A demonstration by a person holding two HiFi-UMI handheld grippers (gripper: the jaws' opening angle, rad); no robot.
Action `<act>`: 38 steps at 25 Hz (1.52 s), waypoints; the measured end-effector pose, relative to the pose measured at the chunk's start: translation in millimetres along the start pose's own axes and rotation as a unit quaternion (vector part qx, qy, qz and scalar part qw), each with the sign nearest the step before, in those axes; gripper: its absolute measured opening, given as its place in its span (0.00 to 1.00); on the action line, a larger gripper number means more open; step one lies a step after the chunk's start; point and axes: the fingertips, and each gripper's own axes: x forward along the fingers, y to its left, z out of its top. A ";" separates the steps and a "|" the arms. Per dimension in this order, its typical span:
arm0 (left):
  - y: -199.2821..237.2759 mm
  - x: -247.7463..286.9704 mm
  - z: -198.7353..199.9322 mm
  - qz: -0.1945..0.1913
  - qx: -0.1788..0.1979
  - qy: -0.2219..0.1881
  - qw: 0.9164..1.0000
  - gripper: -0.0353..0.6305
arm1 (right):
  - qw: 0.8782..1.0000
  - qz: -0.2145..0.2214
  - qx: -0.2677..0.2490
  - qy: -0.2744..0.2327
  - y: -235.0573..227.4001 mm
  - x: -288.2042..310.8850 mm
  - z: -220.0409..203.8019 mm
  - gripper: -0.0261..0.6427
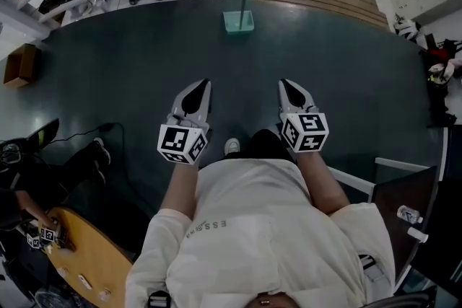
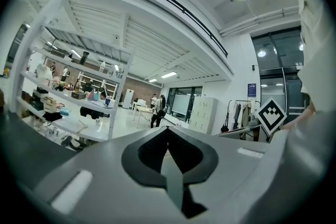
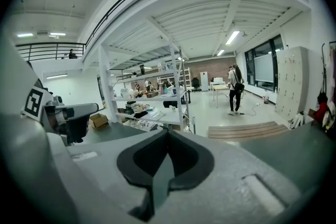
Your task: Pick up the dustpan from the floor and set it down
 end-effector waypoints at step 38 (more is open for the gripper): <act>224.9 400.4 13.1 -0.007 -0.018 0.051 0.999 0.08 | 0.989 0.003 -0.015 0.147 -154.4 433.7 84.2 0.03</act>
